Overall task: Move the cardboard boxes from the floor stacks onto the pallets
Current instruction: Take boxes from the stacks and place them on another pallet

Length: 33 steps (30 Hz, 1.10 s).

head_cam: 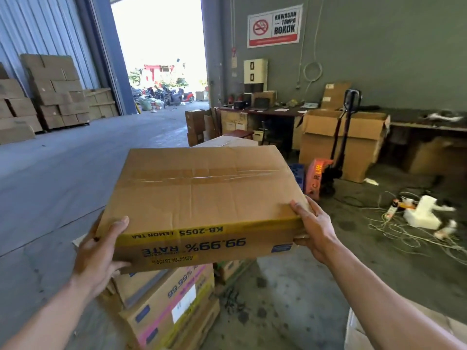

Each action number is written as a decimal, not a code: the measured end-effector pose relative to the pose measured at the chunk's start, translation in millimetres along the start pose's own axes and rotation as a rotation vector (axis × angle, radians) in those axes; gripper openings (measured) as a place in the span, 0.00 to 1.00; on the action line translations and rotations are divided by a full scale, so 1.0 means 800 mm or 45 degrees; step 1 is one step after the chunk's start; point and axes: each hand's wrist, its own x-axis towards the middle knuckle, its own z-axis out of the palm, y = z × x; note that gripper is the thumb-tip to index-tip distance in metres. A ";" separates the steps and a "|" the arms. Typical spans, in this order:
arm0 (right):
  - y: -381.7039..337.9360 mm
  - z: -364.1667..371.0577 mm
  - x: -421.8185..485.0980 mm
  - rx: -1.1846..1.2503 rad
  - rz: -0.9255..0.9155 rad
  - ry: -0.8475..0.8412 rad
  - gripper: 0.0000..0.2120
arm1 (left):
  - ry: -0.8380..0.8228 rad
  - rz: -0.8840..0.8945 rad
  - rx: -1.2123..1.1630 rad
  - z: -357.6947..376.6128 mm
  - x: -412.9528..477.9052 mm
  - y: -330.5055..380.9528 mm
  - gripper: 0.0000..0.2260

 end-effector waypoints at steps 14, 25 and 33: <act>-0.005 -0.235 -0.286 0.013 -0.125 0.606 0.32 | -0.631 -0.102 0.062 0.119 -0.119 -0.029 0.29; 0.056 -0.337 -0.592 -0.065 -0.123 1.096 0.32 | -0.950 -0.304 0.112 0.110 -0.336 -0.051 0.21; 0.065 -0.404 -0.725 -0.029 -0.163 1.272 0.34 | -1.110 -0.372 0.039 0.136 -0.455 -0.037 0.26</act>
